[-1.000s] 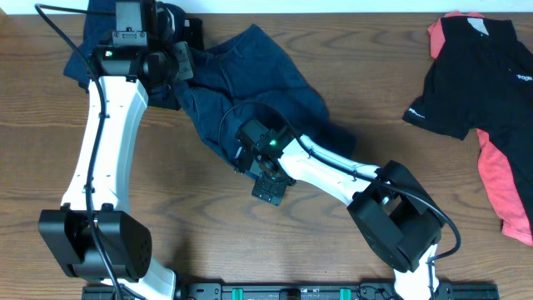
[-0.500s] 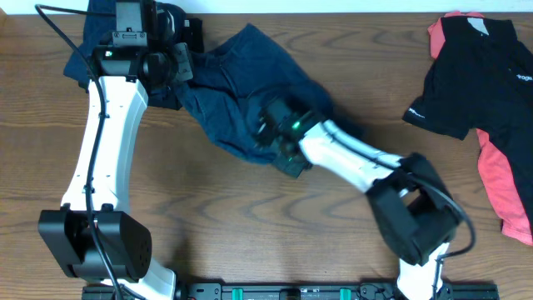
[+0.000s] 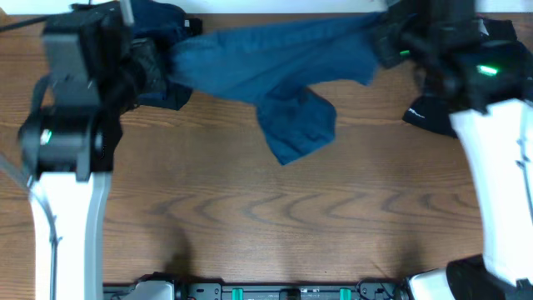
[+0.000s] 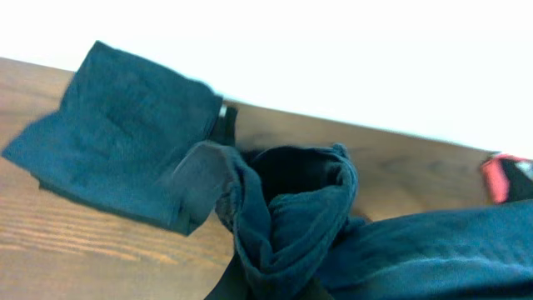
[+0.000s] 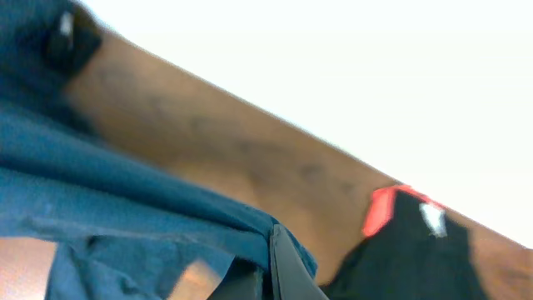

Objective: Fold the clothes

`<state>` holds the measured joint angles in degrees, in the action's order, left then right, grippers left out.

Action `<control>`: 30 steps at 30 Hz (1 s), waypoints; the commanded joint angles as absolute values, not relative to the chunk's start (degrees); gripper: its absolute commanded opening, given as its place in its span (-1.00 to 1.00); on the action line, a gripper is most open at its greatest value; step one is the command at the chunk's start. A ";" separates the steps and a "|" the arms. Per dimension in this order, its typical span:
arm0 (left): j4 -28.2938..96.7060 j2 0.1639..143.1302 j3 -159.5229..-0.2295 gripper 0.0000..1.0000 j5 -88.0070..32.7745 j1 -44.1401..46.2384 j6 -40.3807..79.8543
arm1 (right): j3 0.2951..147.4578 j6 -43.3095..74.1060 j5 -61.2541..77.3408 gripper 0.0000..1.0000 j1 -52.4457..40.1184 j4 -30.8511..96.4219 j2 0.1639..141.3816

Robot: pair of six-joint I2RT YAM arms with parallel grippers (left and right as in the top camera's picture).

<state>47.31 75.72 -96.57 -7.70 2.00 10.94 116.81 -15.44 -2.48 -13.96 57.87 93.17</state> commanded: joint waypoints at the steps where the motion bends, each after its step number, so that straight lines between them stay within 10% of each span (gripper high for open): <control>1: 46.83 71.77 -97.27 -0.88 -6.42 1.58 13.28 | 122.56 -15.49 -2.94 -0.98 -10.83 61.12 91.98; 30: 40.47 54.30 -97.49 -0.88 -18.24 2.98 23.05 | 131.07 -9.98 -0.69 -0.98 -4.03 80.75 76.75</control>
